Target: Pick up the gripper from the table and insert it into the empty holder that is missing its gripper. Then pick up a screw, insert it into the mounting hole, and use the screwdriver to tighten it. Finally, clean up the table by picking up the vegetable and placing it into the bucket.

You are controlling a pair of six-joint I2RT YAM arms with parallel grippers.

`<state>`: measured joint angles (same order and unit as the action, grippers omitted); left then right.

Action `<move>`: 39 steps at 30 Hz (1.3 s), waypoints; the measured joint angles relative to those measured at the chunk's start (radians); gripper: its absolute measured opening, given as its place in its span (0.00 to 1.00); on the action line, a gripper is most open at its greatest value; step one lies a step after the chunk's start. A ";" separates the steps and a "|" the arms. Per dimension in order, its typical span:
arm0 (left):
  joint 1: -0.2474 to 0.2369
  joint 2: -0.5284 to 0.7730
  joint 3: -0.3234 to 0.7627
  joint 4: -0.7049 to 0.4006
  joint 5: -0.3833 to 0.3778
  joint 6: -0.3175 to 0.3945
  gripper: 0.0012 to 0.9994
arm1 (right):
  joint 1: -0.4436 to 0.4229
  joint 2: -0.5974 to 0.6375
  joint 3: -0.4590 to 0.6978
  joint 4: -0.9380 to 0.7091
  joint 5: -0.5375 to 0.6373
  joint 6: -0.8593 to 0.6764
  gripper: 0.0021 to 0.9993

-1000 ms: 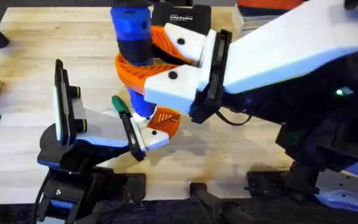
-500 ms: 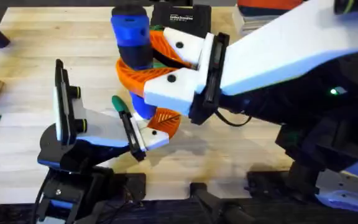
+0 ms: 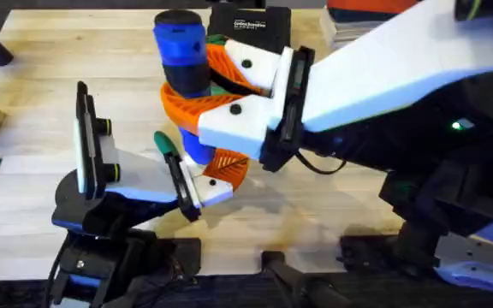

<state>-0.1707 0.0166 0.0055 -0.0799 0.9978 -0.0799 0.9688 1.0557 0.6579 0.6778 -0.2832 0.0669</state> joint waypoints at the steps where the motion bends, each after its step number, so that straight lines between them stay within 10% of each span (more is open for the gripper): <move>1: 0.000 0.000 0.000 0.000 0.000 0.000 0.00 | 0.000 0.000 0.000 0.000 0.000 0.000 0.13; 31: 0.000 0.000 0.001 0.002 0.000 0.000 0.00 | -0.005 0.015 -0.020 0.186 -0.011 -0.018 0.13; 39: 0.000 0.000 0.001 0.002 0.000 0.000 0.00 | -0.161 0.015 -0.020 0.028 0.099 -0.275 0.13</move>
<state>-0.1707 0.0166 0.0063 -0.0784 0.9974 -0.0795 0.8074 1.0709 0.6376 0.7060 -0.1842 -0.2081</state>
